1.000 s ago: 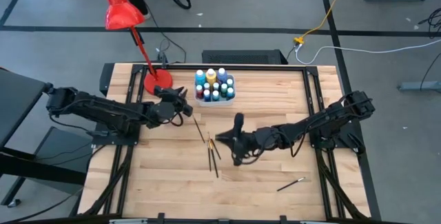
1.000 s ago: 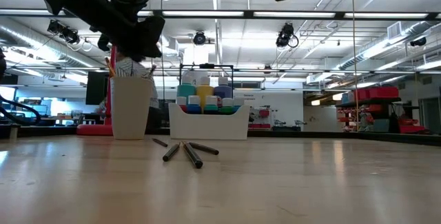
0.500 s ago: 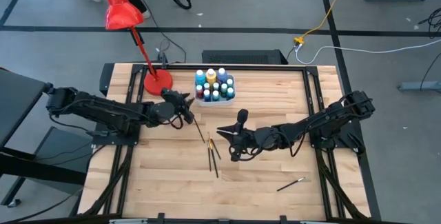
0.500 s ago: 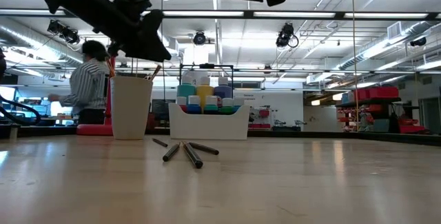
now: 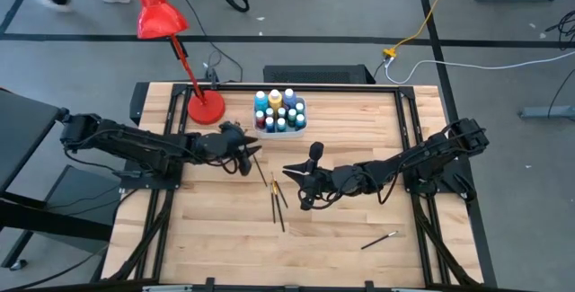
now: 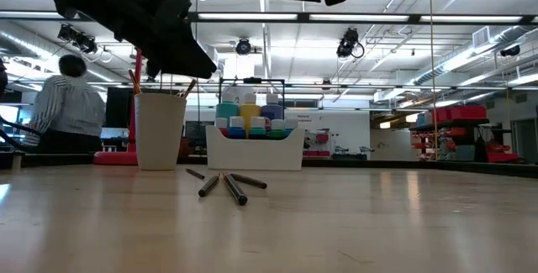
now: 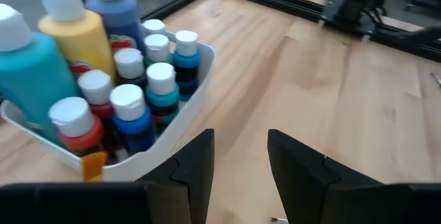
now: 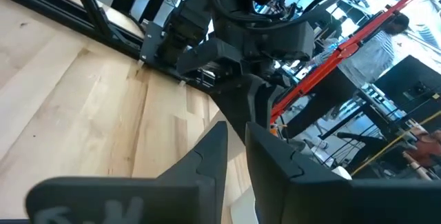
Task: Pick & Place Paint Supplies
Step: Put the black paint brush into the white cup
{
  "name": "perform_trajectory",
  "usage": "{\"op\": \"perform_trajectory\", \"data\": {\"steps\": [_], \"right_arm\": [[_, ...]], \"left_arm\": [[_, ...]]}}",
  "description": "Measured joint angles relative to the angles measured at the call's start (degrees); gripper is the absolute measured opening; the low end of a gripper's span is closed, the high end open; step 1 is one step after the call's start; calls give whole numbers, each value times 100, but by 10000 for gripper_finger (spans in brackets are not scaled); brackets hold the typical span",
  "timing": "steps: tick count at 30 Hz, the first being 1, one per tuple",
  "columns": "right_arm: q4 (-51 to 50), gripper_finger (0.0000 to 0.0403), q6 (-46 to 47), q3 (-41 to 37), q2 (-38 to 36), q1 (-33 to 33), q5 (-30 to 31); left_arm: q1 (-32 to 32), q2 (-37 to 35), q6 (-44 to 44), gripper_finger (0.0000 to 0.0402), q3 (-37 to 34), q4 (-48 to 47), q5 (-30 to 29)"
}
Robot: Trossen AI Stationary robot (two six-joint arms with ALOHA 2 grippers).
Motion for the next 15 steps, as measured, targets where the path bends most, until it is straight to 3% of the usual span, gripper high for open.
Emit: {"op": "perform_trajectory", "data": {"steps": [15], "right_arm": [[0,58,-2,0,0,0,-2]], "left_arm": [[1,0,0,146,0,0,78]]}}
